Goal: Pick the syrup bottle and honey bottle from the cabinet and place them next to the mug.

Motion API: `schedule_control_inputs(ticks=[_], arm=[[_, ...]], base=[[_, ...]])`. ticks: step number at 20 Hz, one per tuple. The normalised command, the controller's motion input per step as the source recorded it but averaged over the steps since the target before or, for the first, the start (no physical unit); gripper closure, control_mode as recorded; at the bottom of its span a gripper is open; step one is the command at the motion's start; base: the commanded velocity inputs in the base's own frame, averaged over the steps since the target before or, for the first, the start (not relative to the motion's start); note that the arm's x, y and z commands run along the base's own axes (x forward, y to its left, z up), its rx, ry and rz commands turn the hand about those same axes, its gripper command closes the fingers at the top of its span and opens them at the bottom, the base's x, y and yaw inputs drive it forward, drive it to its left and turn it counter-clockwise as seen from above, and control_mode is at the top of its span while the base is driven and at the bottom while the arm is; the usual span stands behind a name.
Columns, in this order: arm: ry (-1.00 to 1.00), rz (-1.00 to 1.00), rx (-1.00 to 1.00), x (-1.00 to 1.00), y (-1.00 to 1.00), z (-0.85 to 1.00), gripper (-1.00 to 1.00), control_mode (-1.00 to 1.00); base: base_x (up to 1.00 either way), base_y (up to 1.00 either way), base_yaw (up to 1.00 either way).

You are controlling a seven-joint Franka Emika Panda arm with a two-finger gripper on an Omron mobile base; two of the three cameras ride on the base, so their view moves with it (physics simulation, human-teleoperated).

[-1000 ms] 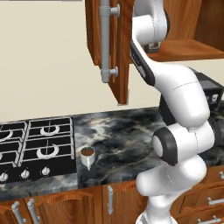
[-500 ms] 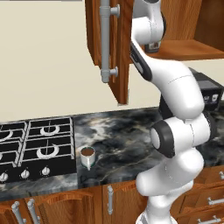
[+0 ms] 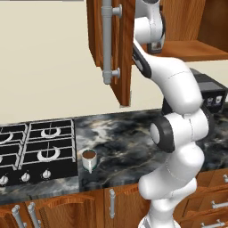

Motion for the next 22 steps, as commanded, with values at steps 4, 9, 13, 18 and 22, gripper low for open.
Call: schedule_control_inputs(ticks=[4, 9, 13, 18, 22], arm=[[0.04, 0.00, 0.00, 0.19, 0.00, 0.00, -1.00, -1.00], [0.05, 0.00, 0.00, 0.06, 0.00, 0.00, -1.00, -1.00], [0.01, 0.00, 0.00, 0.00, 0.00, -0.01, -1.00, -1.00], [0.01, -0.02, 0.00, 0.00, 0.00, -0.07, -1.00, -1.00], [0.00, -0.01, 0.00, 0.00, 0.00, -0.01, -1.00, -1.00]], base=[[0.00, 0.00, 0.00], [0.00, 0.00, 0.00], [0.00, 0.00, 0.00], [0.00, 0.00, 0.00], [0.00, 0.00, 0.00]])
